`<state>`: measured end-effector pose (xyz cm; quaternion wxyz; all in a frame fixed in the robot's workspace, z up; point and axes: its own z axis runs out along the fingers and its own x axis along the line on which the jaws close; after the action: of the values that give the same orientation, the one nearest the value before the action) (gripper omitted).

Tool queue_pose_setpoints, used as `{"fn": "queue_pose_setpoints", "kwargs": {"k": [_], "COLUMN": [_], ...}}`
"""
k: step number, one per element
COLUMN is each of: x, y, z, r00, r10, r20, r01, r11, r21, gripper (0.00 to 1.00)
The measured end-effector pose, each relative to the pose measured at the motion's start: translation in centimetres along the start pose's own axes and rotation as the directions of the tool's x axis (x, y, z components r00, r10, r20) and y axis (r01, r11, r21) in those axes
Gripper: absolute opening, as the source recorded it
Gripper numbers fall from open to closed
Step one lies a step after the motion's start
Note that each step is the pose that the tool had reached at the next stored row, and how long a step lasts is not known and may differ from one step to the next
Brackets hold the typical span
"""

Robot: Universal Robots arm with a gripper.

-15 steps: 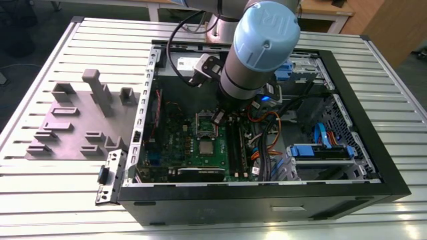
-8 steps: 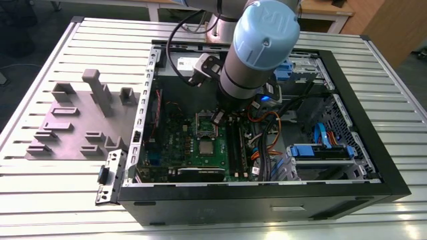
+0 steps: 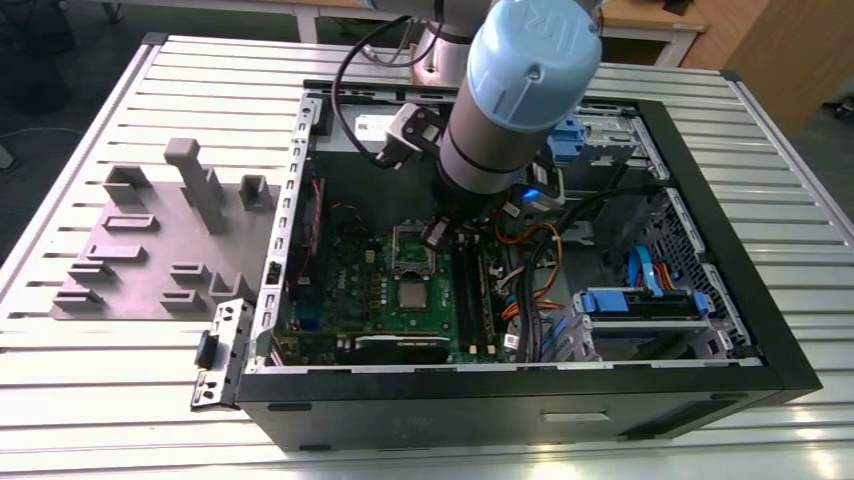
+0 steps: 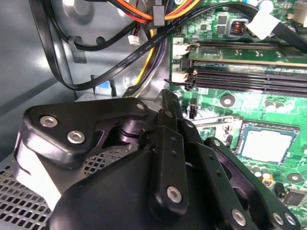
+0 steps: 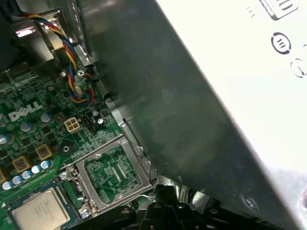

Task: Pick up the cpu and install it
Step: 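Close the cpu cover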

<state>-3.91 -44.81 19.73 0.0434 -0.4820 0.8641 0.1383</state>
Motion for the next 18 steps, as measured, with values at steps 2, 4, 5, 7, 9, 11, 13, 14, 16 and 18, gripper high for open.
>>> {"fn": "queue_pose_setpoints", "kwargs": {"k": [2, 4, 5, 7, 9, 11, 13, 14, 16, 18], "x": [-0.01, -0.04, -0.06, -0.09, -0.11, -0.12, -0.13, -0.13, -0.13, -0.14], "y": [0.04, 0.10, 0.14, 0.22, 0.29, 0.35, 0.40, 0.43, 0.48, 0.54], "z": [-0.14, -0.32, -0.44, -0.65, -0.84, -0.96, -1.06, -1.12, -1.24, -1.38], "r00": [1.0000, 1.0000, 1.0000, 1.0000, 1.0000, 1.0000, 0.9999, 0.9999, 0.9999, 0.9998], "r10": [0.000, 0.001, 0.001, 0.001, 0.001, 0.001, 0.001, 0.001, 0.002, 0.002], "r20": [-0.0035, -0.0048, -0.0054, -0.0063, -0.0076, -0.0087, -0.0110, -0.0126, -0.0157, -0.0186], "r01": [0.000, -0.001, -0.001, -0.001, -0.001, -0.001, -0.001, -0.001, -0.002, -0.002], "r11": [1.0000, 1.0000, 1.0000, 1.0000, 1.0000, 1.0000, 1.0000, 1.0000, 1.0000, 1.0000], "r21": [0.0011, 0.0014, 0.0015, 0.0018, 0.0023, 0.0031, 0.0046, 0.0056, 0.0075, 0.0093], "gripper": [0.11, 0.11, 0.11, 0.11, 0.11, 0.11, 0.11, 0.11, 0.11, 0.11]}}
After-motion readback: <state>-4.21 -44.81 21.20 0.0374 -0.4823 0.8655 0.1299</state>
